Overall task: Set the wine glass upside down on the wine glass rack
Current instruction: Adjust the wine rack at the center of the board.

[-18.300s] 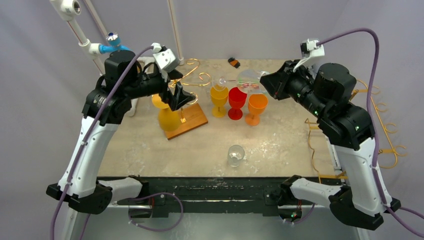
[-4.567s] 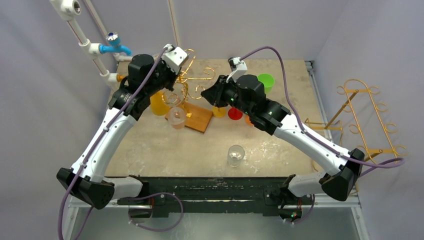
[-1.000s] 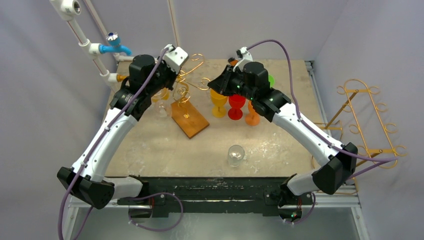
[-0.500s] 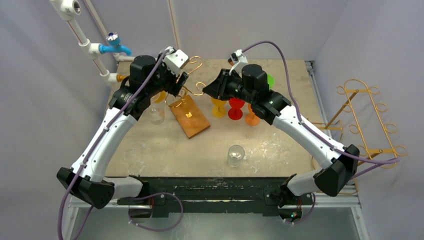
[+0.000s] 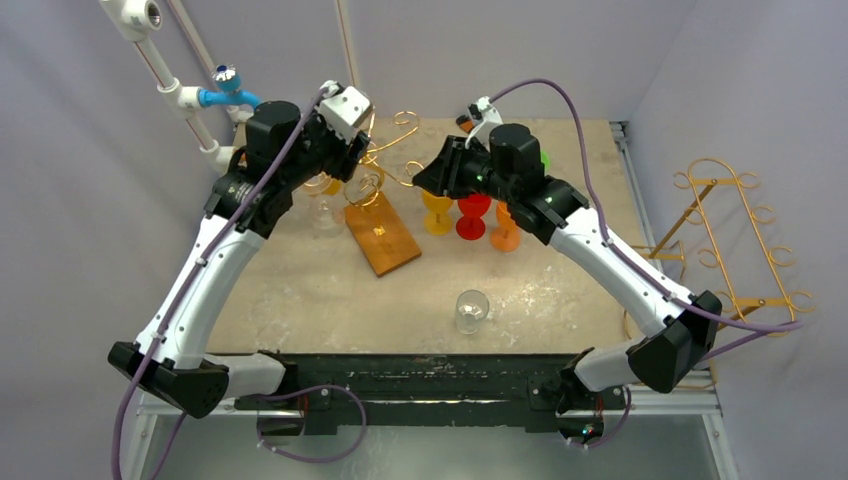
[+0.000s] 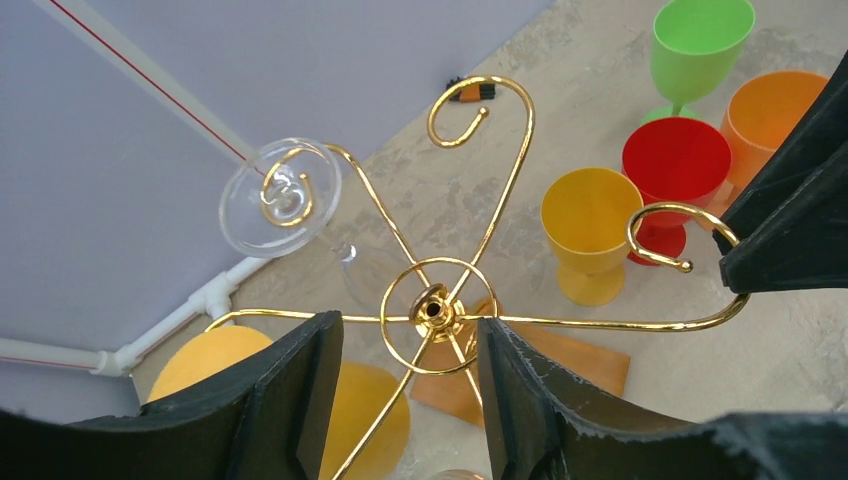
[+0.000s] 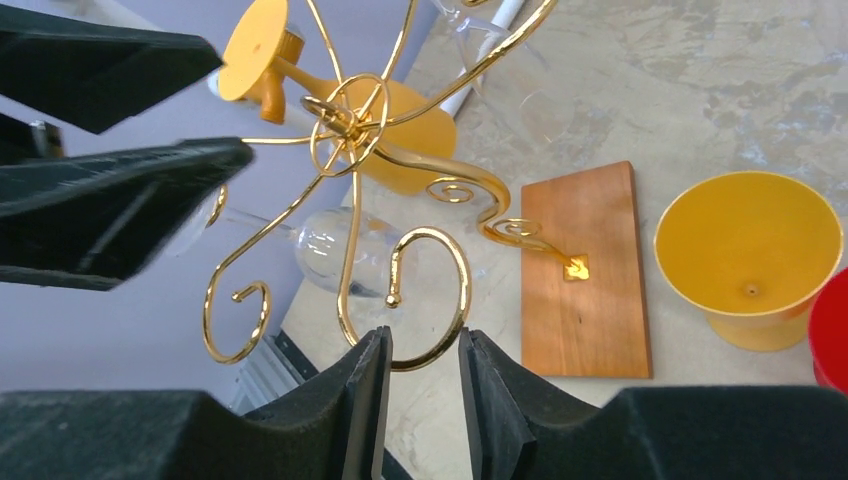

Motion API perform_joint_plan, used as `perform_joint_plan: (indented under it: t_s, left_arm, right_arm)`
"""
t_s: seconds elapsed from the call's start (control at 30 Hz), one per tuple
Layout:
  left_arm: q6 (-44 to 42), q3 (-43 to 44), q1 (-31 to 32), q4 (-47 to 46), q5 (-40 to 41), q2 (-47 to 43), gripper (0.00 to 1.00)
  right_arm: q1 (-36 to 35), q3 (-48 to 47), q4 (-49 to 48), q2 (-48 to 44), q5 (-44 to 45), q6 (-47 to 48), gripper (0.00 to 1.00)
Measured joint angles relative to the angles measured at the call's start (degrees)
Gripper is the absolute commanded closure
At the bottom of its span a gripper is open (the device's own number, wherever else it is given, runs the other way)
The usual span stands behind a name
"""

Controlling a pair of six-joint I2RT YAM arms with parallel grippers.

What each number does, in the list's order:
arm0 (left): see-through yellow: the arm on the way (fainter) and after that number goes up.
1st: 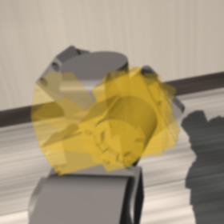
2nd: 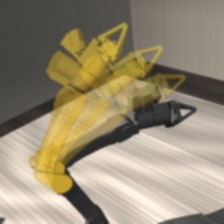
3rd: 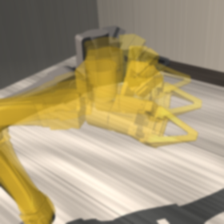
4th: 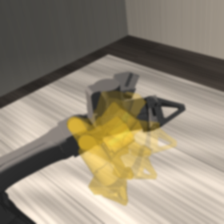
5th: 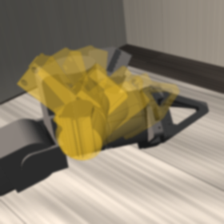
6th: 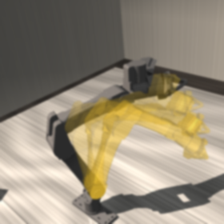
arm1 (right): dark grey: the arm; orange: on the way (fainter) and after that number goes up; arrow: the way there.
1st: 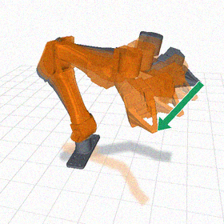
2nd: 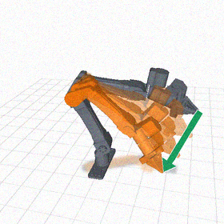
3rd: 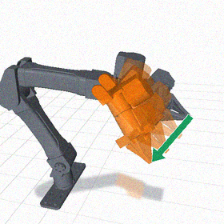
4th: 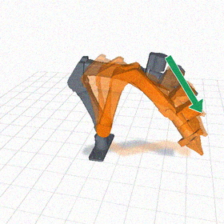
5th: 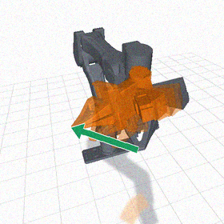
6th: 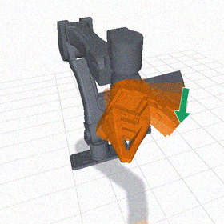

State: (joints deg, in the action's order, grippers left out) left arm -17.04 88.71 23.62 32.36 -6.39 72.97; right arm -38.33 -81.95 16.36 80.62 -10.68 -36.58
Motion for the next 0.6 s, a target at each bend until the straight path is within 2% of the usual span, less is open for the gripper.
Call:
perform_joint_plan:
  t_s: [0.13, 0.27, 0.37, 0.4, 0.43, 0.47, 0.6]
  left_arm:
    - [0.26, 3.17, 0.0, -0.13, 0.22, -0.04, 0.46]
    - [0.59, 5.4, 0.0, -0.07, 0.68, -0.37, 0.33]
    - [0.83, 6.64, 0.0, 0.0, 1.25, -0.57, 0.15]
    - [0.79, 6.91, 0.0, 0.0, 1.44, -0.61, 0.12]
    - [0.92, 7.21, 0.0, 0.09, 1.79, -0.7, 0.09]
    - [0.94, 7.48, 0.0, 0.24, 2.16, -0.79, 0.07]
    - [1.01, 7.85, 0.0, 0.87, 3.39, -1.55, 0.02]
  right_arm:
    - [0.96, 0.0, 0.39, -0.02, -0.48, 0.24, 0.57]
    - [0.87, -0.04, 0.59, -0.02, -1.09, 0.59, 0.53]
    - [0.85, -0.72, 1.77, -0.02, -1.05, 0.83, 0.38]
    - [0.85, -1.11, 2.47, -0.02, -1.01, 1.11, 0.26]
    - [0.87, -1.51, 3.02, -0.04, -0.85, 1.4, 0.04]
    - [0.9, -1.84, 3.61, -0.13, -0.79, 1.75, 0.02]
    - [1.57, -2.36, 6.38, -1.7, -0.35, 3.28, 0.01]
